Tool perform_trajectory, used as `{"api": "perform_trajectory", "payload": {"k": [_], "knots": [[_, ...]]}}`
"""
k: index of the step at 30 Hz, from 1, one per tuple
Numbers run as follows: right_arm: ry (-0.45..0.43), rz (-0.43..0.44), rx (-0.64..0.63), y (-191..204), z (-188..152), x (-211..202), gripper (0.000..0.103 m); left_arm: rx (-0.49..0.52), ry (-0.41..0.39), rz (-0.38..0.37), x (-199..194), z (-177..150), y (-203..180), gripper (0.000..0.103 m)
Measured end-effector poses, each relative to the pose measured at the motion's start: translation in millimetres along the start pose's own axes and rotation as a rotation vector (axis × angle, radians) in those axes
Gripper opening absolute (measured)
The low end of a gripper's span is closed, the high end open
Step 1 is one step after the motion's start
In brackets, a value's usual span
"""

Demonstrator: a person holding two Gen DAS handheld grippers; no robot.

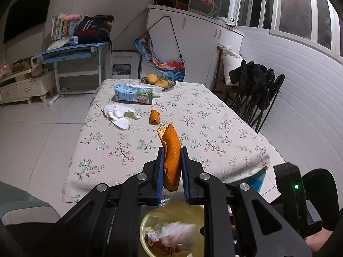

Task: Collect trash
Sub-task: 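Open the right tool then the left tool over the yellow basin, then move both open tools back over the table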

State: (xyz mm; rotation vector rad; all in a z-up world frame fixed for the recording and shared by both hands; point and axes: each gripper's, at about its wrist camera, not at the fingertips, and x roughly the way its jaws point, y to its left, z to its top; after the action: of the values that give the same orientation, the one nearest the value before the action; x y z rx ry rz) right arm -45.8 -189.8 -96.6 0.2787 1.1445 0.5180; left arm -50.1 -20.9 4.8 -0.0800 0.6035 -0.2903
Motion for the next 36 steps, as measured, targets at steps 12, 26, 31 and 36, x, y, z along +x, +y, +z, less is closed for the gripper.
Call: {"api": "perform_trajectory", "payload": {"k": [12, 26, 31, 36], "knots": [[-0.295, -0.069, 0.068, -12.4, 7.6, -50.9, 0.062, 0.018, 0.097, -0.048, 5.5, -27.5, -17.0, 0.015], [-0.409, -0.119, 0.132, -23.3, 9.4, -68.0, 0.066, 0.073, 0.278, -0.024, 30.4, -67.1, -42.3, 0.06], [-0.439, -0.155, 0.115, -21.1, 9.1, -71.5, 0.07, 0.082, 0.161, 0.094, 17.9, -53.6, -35.0, 0.077], [-0.469, -0.183, 0.107, -21.3, 9.5, -75.5, 0.072, 0.045, 0.105, 0.163, 11.1, -43.7, -23.4, 0.081]]}}
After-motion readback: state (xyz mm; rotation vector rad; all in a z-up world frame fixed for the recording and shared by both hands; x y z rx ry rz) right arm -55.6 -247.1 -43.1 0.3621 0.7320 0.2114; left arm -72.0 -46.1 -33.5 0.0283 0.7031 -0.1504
